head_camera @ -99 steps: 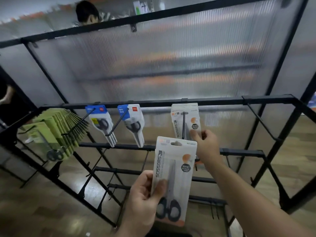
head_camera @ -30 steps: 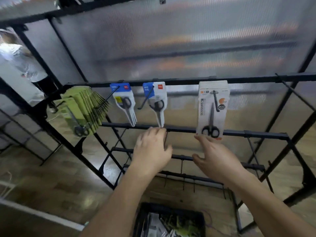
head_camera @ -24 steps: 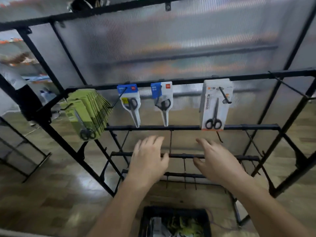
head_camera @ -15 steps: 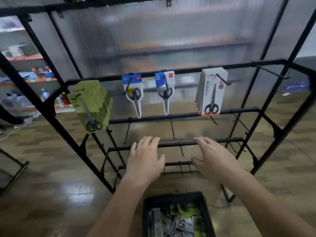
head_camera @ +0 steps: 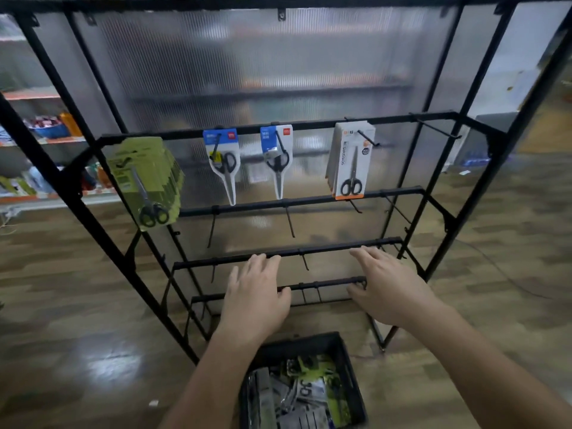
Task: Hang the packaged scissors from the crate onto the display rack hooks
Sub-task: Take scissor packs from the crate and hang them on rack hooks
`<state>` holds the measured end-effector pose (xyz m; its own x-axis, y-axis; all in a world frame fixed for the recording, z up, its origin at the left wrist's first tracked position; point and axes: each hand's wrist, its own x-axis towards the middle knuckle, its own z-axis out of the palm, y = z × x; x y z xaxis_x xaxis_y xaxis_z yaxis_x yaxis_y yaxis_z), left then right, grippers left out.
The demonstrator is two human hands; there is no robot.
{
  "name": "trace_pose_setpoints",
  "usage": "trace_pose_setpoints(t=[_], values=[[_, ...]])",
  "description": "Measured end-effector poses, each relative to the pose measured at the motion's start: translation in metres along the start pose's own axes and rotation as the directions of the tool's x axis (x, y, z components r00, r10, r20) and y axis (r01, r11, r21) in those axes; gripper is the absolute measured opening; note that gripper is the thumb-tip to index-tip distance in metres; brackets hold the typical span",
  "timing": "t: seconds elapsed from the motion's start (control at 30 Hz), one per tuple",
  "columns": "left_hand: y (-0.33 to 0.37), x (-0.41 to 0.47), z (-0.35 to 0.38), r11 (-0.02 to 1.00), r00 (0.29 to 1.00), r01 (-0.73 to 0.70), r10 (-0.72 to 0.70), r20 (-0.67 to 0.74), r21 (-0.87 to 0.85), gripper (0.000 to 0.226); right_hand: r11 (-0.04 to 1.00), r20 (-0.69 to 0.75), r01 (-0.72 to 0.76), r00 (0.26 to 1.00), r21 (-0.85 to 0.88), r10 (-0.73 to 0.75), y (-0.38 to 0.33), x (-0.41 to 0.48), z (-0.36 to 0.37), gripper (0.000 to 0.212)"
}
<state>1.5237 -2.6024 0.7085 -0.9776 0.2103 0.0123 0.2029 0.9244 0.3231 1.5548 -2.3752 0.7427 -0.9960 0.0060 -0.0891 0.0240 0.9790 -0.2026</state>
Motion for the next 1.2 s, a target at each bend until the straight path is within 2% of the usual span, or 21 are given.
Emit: trace_pose_setpoints(t=[0.2,0.4,0.67,0.93,1.2], values=[[0.04,-0.006,0.003,0.998,0.999,-0.043,0.044,-0.006,0.04,0.064,1.0,-0.018,-0.01,1.0,0.007,0.01,0.031,-0.027,-0.006,0.068],[0.078,-0.026,0.006,0.999,1.0,-0.006,0.005,0.008,0.036,0.064,0.998,0.001,-0.007,1.0,0.06,0.007,0.066,-0.052,-0.01,0.065],[0.094,-0.059,0.019,0.996,1.0,0.023,-0.024,0.013,0.087,0.063,0.987,0.061,-0.001,0.998,0.162,-0.009,0.09,-0.079,0.013,0.058],[0.082,-0.059,0.008,0.994,0.998,-0.065,0.065,0.001,0.082,0.058,0.984,0.005,-0.006,1.0,0.179,0.005,0.06,-0.081,0.014,0.063],[0.014,-0.063,0.001,0.995,0.995,-0.086,0.083,0.05,0.059,0.058,0.986,0.037,-0.066,0.997,0.154,0.061,-0.004,-0.075,0.03,0.061]])
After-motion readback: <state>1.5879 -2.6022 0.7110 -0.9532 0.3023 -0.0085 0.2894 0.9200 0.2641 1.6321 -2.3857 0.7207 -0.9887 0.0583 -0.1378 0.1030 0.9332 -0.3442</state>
